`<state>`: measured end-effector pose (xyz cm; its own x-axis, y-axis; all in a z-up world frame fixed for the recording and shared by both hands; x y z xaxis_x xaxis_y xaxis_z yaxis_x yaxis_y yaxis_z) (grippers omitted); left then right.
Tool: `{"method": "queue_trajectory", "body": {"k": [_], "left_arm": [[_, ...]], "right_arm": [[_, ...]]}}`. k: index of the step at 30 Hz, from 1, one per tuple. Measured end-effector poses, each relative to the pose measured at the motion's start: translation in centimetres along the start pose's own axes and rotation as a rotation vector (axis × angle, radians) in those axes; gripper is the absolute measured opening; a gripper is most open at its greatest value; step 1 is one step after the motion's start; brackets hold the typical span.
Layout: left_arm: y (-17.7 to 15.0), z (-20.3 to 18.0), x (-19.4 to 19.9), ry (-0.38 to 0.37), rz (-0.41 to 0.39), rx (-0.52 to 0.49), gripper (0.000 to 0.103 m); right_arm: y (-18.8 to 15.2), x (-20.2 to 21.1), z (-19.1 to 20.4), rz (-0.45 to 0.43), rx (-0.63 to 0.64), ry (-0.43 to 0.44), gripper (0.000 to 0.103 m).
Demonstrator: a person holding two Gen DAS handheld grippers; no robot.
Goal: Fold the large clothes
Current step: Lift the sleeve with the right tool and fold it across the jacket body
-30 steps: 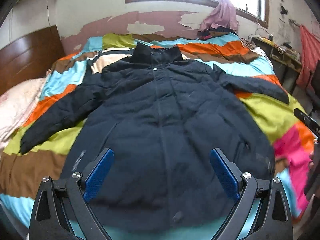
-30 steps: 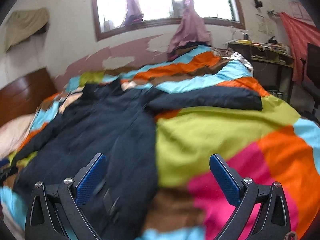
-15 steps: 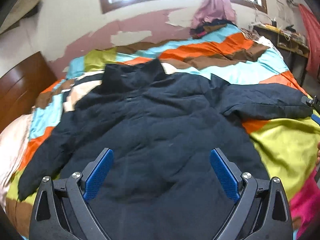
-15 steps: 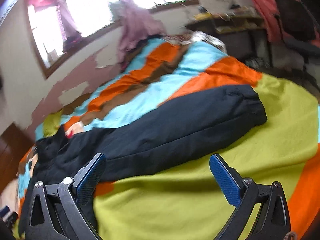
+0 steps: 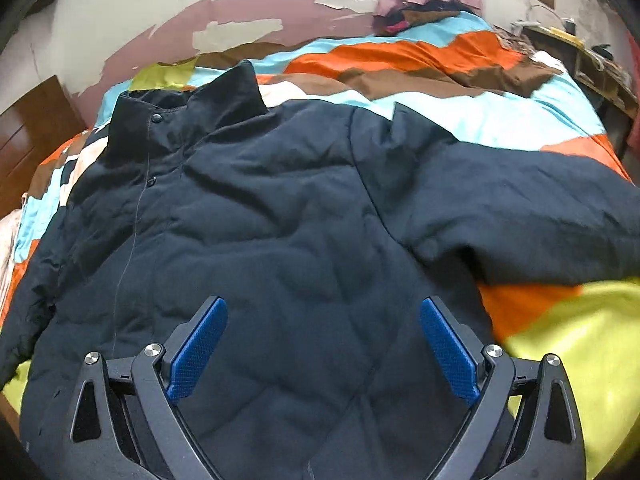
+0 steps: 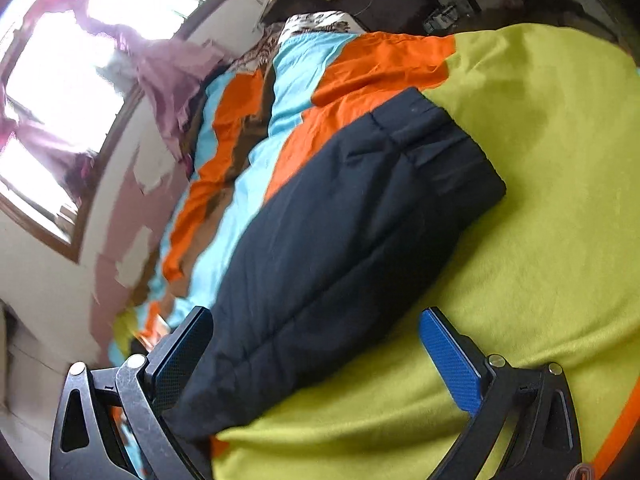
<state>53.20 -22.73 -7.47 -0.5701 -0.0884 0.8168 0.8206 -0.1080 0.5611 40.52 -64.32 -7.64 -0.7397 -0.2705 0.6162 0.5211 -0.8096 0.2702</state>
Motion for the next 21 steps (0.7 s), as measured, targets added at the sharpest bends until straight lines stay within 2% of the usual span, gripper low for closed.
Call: {"method": "queue_trajectory", "body": {"k": [1,3,5,7,9,13,16,21], "left_arm": [[0.4,0.1,-0.4,0.011,0.001,0.01,0.094],[1.0,0.1,-1.5,0.028,0.023,0.036,0.094],[1.4,-0.1,-2.9,0.021,0.058,0.053,0.094],[1.5,-0.2,-4.1,0.018,0.083,0.057,0.095],[1.6,-0.3,-5.1,0.016,0.098,0.056,0.095],[1.3,0.2,-5.4,-0.003,0.103,0.071,0.097],[1.1,1.0,-4.6,-0.033,0.12,0.07,0.096],[-0.2,2.7,-0.2,-0.122,0.067,0.035,0.096]], "right_arm": [[0.1,0.1,-0.1,-0.011,0.002,-0.015,0.085],[0.1,-0.5,-0.5,-0.004,-0.006,-0.023,0.048],[0.1,-1.2,-1.1,0.003,-0.02,-0.03,0.035],[0.0,-1.4,-1.1,-0.007,-0.008,-0.012,0.03],[0.2,-1.2,-1.0,-0.027,-0.002,0.024,0.015],[0.3,0.1,0.0,-0.092,0.02,0.108,0.009],[0.3,1.6,2.3,-0.153,0.103,0.137,0.008],[-0.9,4.7,7.2,-0.239,0.232,0.194,0.008]]}}
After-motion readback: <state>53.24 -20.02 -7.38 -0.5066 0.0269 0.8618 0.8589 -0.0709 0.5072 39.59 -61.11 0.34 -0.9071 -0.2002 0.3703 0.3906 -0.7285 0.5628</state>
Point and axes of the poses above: each gripper's, at about its wrist camera, not at the fingertips, and x roughly against the way its jaws point, z to its left, y to its top, the point moved 3 cm from there along -x, roughly the way its jaws point, and after that the axes turned 7 degrees about z, right-handed, at the moved point
